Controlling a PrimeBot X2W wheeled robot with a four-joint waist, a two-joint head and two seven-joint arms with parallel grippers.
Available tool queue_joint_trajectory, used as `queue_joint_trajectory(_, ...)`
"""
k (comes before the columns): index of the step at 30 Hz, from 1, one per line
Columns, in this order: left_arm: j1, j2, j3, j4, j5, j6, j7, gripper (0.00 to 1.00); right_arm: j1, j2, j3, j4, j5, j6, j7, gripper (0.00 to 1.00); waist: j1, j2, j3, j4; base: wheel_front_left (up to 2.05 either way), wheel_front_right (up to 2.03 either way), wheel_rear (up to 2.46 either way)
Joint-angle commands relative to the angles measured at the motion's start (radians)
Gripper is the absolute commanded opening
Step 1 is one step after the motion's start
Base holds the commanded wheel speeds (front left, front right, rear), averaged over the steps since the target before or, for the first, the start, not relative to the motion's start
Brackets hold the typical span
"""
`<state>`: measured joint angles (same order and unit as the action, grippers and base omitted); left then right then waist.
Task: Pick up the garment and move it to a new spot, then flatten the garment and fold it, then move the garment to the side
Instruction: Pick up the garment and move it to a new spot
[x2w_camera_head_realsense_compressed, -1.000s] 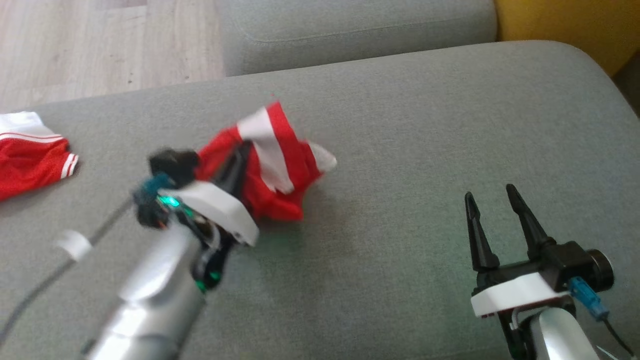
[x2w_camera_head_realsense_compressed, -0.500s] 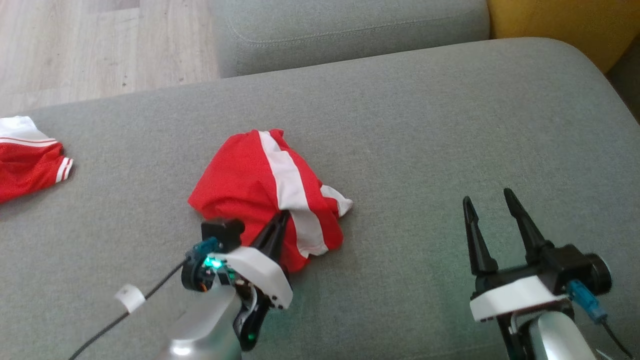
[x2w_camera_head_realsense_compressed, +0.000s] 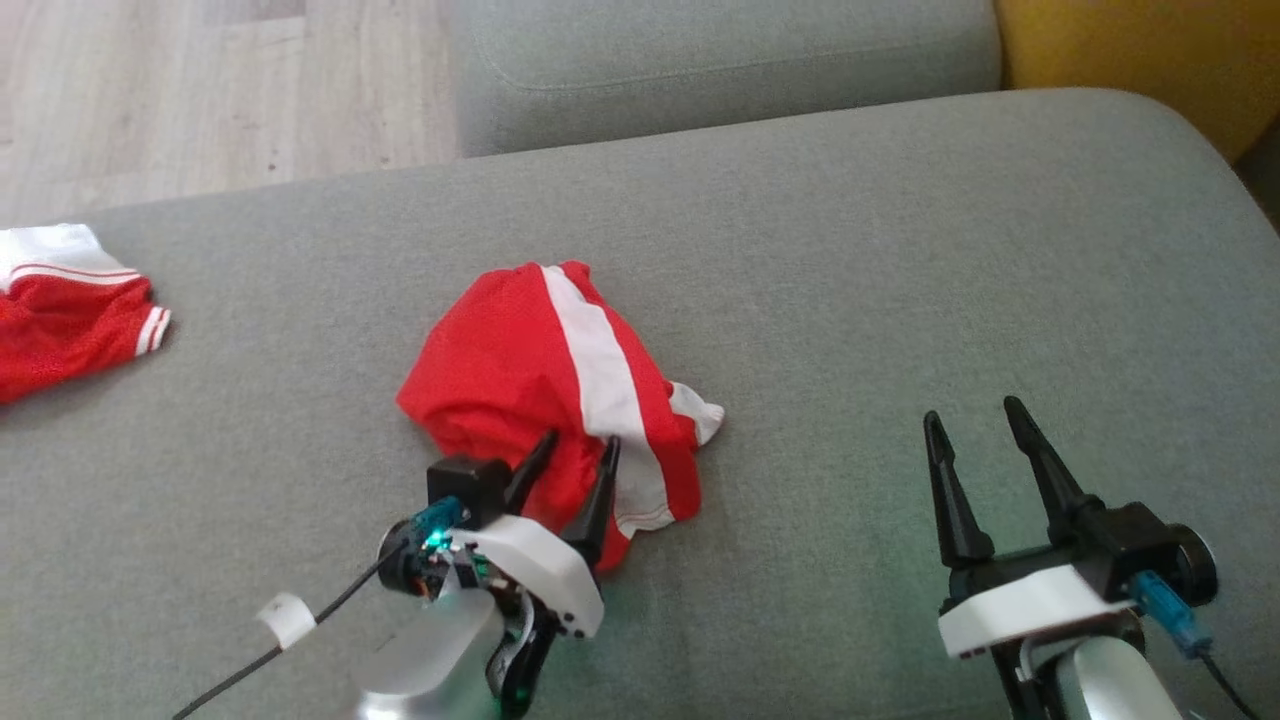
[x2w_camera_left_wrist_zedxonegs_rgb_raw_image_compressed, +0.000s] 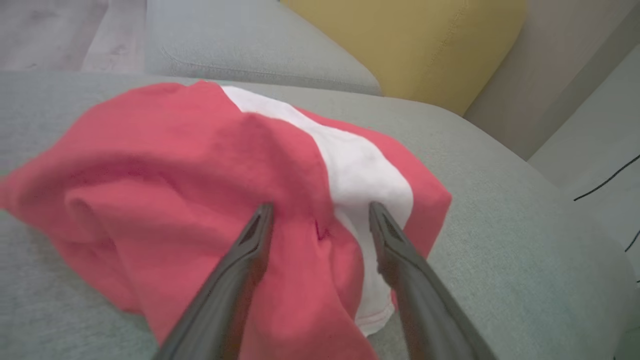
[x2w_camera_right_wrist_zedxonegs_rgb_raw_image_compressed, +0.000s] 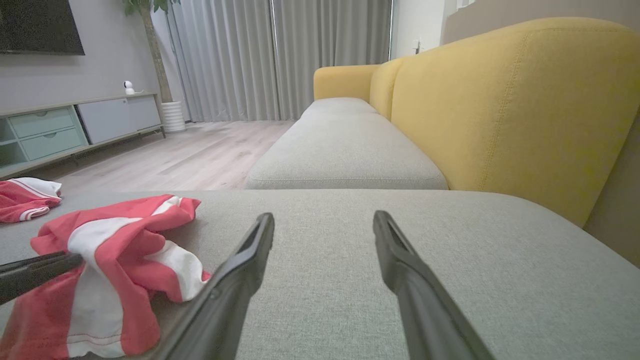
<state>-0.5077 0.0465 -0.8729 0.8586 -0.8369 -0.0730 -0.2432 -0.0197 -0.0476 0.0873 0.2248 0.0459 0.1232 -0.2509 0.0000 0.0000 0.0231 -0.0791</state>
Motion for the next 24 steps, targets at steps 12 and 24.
queue_joint_trajectory(12, 0.003, 0.088, 0.232, -0.275, 0.218, 0.076, -0.018, 1.0, -0.024, -0.003, -0.016, -0.036, 0.004, 0.008, -0.011, 1.0, 0.0, 0.0, -0.034, 0.062, 0.0, 0.0, 0.0)
queue_joint_trajectory(24, 0.253, 0.181, 0.416, -0.484, 0.285, 0.131, -0.018, 1.0, 0.015, -0.003, -0.018, -0.053, 0.02, 0.008, -0.011, 1.0, 0.0, 0.0, -0.058, 0.103, 0.0, 0.0, 0.0)
